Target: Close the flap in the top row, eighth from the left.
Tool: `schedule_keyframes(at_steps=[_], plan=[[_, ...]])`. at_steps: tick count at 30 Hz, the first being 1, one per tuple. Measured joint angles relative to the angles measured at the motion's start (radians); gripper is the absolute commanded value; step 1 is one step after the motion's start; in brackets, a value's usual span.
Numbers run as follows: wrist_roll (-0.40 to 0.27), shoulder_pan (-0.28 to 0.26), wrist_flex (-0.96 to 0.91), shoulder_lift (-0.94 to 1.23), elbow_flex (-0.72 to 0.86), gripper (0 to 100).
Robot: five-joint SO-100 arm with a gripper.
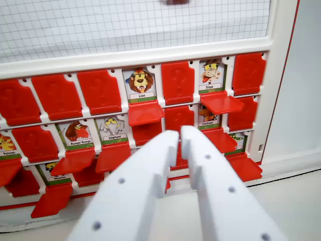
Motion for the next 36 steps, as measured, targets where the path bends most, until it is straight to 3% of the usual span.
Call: schedule_keyframes(at_steps=[13, 23, 36], plan=[[-0.031, -0.127, 0.112, 0.362, 0.276, 0], [-0.031, -0.149, 0.121, 0.477, 0.377, 0], [0.014, -0.16, 0.121, 0.483, 0.38, 0]])
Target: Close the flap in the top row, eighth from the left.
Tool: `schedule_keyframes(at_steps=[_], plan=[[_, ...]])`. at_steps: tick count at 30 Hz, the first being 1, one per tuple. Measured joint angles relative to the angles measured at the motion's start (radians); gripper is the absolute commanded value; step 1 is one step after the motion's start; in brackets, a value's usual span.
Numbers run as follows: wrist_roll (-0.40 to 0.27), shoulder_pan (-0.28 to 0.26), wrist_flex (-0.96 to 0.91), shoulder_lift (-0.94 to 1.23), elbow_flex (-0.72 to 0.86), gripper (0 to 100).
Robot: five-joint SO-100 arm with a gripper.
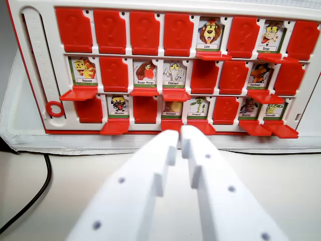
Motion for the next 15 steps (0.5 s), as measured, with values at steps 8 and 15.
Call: schedule_keyframes(at_steps=[8, 15], plan=[[0.071, 0.0, 0.0, 0.0, 0.0, 0], [0.071, 0.002, 0.0, 0.0, 0.0, 0]])
